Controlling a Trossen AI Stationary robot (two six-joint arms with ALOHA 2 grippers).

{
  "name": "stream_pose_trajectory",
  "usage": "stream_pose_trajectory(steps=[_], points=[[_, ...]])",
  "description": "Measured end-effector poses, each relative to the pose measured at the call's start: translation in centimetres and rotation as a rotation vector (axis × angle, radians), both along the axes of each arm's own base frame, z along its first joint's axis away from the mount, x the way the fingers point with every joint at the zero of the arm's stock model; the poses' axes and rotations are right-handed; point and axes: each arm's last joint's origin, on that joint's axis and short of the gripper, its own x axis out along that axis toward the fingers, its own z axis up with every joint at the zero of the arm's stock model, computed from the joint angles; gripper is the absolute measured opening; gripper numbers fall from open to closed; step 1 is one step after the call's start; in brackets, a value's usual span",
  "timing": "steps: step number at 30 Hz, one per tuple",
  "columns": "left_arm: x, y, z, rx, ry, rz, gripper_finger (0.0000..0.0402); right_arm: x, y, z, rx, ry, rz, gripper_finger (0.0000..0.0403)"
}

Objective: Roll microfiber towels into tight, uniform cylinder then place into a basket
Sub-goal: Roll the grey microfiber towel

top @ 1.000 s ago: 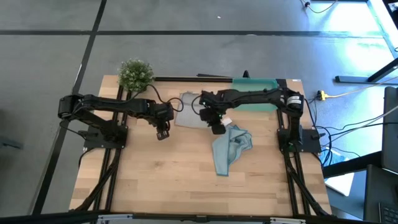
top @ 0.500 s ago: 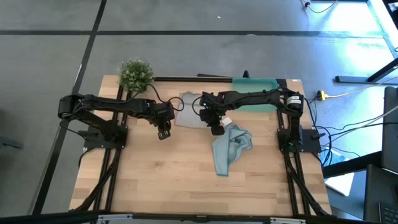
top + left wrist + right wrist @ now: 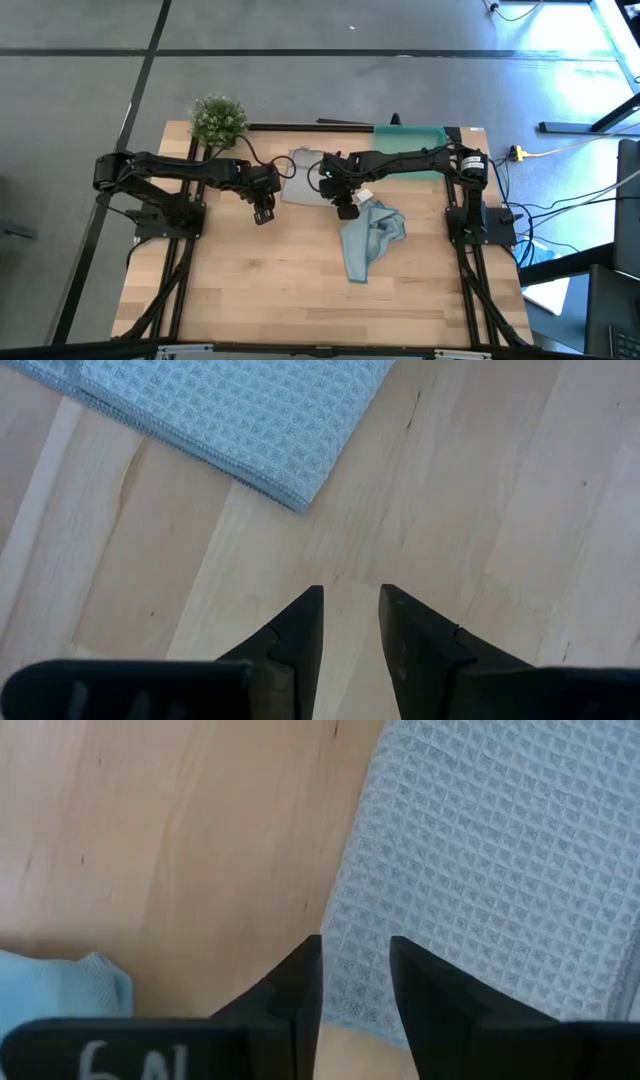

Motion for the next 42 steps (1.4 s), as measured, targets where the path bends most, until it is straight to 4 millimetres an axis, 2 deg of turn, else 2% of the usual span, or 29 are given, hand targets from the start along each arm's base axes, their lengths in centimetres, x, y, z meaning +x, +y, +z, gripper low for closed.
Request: stream_pose_trajectory(steps=[7,11,15,20,26,38,42], points=[[0.0,0.0,0.0,0.001,0.000,-0.001,0.0096,0.0,0.0,0.0,0.019,0.004,-0.045,0.0086],[0.0,0.0,0.0,0.001,0.000,-0.001,0.0096,0.0,0.0,0.0,0.017,0.001,-0.043,0.0080],[0.0,0.0,0.0,0.001,0.000,-0.001,0.0096,0.0,0.0,0.0,0.017,-0.001,-0.043,0.0102],[0.0,0.0,0.0,0.001,0.000,-0.002,0.0096,0.1,0.0,0.0,0.025,-0.009,-0.040,0.0155],[0.0,0.0,0.0,0.001,0.000,-0.002,0.0096,-0.4,0.2,-1.1,0.035,-0.003,-0.025,0.0196],[0.0,0.0,0.0,0.001,0.000,-0.002,0.0096,-1.9,0.2,-4.6,-0.057,-0.067,-0.055,0.0199],[0.0,0.0,0.0,0.002,-0.003,-0.002,0.0096,-2.2,0.3,-5.1,-0.056,-0.061,-0.055,0.0172]])
